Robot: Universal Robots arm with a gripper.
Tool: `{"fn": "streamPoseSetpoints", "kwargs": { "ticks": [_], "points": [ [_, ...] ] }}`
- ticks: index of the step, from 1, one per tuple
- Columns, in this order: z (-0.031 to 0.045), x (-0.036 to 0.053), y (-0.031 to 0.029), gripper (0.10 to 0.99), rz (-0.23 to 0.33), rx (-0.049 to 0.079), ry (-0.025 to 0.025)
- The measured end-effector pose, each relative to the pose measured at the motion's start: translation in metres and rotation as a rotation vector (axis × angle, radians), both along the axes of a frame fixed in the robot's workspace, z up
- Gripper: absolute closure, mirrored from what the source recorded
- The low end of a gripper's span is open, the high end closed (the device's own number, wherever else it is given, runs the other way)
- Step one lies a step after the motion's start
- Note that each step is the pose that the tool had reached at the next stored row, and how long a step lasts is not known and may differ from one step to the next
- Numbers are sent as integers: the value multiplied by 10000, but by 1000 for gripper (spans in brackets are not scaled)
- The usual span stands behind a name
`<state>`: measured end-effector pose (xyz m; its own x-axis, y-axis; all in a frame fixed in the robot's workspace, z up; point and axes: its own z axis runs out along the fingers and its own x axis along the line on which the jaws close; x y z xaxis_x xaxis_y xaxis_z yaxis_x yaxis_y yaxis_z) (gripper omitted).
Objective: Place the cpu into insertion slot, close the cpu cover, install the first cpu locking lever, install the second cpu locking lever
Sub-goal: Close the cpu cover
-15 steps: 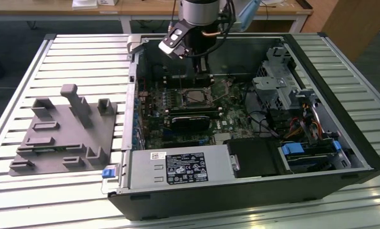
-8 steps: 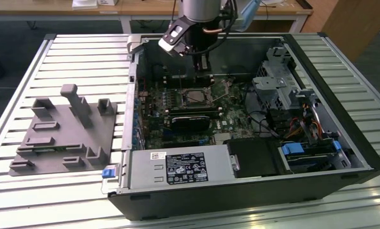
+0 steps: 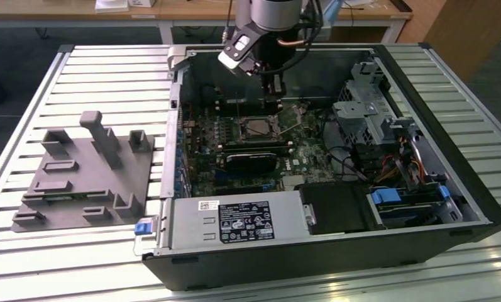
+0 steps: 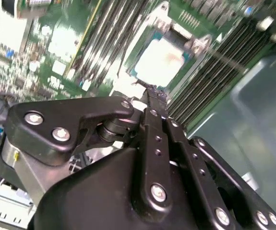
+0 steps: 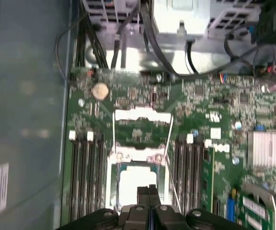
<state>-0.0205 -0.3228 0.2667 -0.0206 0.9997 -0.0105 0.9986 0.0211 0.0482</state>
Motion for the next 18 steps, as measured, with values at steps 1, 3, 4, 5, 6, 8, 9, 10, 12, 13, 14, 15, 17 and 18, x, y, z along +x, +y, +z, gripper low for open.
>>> {"fn": "streamPoseSetpoints", "kwargs": {
  "ticks": [1,3,4,5,6,8,9,10,12,13,14,15,17,18],
  "points": [
    [0,47,0,980,2,-1,7],
    [-3,138,0,980,2,2,21],
    [-5,180,0,980,1,1,32],
    [-7,207,0,980,1,-1,38],
    [-10,234,0,980,2,-2,42],
    [-20,268,0,980,2,-3,45],
    [-29,287,2,980,2,-3,45],
    [-38,304,3,980,7,-6,45],
    [-62,346,6,980,62,-6,44],
    [-66,361,6,980,66,-6,45],
    [-68,377,6,980,65,-7,45],
    [-71,392,6,980,65,-7,45],
    [-74,421,7,980,65,-7,46],
    [-75,429,7,980,65,-9,47]
  ]
}}
